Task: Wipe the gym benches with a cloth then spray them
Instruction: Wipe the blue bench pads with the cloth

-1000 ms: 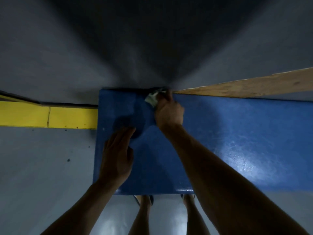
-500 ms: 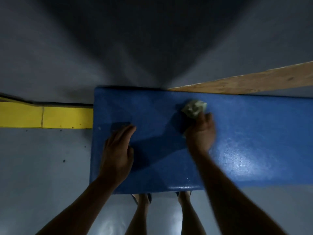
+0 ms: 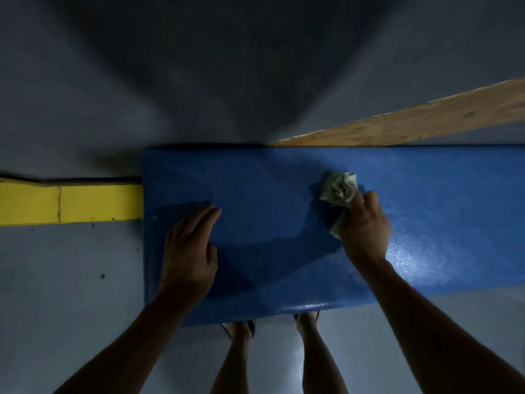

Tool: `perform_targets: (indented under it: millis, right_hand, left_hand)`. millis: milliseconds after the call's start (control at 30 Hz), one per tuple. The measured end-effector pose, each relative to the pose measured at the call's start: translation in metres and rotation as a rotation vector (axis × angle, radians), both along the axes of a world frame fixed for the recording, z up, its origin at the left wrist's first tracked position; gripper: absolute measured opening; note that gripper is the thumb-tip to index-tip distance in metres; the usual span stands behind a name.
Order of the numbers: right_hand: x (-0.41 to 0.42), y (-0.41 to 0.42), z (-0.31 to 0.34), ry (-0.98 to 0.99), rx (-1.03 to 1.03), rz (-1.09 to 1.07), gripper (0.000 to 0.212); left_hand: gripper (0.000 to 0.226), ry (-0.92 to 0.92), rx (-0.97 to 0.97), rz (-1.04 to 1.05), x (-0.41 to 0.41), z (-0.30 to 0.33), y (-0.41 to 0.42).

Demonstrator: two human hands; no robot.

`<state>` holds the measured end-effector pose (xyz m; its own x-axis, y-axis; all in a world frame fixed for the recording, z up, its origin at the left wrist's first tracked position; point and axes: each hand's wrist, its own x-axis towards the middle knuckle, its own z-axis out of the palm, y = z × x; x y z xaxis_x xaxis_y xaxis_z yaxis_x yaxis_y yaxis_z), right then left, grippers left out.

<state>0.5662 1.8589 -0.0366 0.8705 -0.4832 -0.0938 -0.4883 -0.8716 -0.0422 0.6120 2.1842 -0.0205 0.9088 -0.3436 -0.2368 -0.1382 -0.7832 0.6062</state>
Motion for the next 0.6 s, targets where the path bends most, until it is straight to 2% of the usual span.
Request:
perform_targets:
  millis: [100,167,267,333,400,467,533,600]
  right_hand:
    - [0.0,0.048,0.0,-0.061,0.061,-0.186,0.057]
    - [0.005,0.102,-0.002,-0.089,0.171,-0.179,0.063]
    - [0.002,0.174,-0.001,-0.046,0.252,0.002,0.068]
    - [-0.004,0.19,0.002,-0.047,0.275,0.177,0.06]
    - [-0.011,0.17,0.004,-0.054,0.232,0.412,0.053]
    - [-0.021,0.124,0.001,-0.03,0.119,0.55,0.056]
    - [-0.035,0.064,-0.003,0.001,0.033,0.435,0.062]
    - [-0.051,0.014,0.0,0.03,-0.013,0.157,0.064]
  left_hand:
    - [0.062,-0.002,-0.003,-0.019,-0.003,-0.001,0.001]
    - [0.064,0.011,-0.002,-0.027,-0.004,-0.001,0.001]
    - [0.067,0.026,0.014,-0.035,-0.008,0.001,-0.002]
    - [0.07,0.028,0.029,-0.041,-0.009,0.003,-0.004]
    - [0.07,0.016,0.034,-0.061,-0.01,0.003,-0.005]
    - [0.068,0.006,0.028,-0.076,-0.011,0.003,-0.007]
    - [0.067,0.008,0.033,-0.08,-0.012,0.004,-0.01]
    - [0.067,0.019,0.036,-0.082,-0.014,0.005,-0.014]
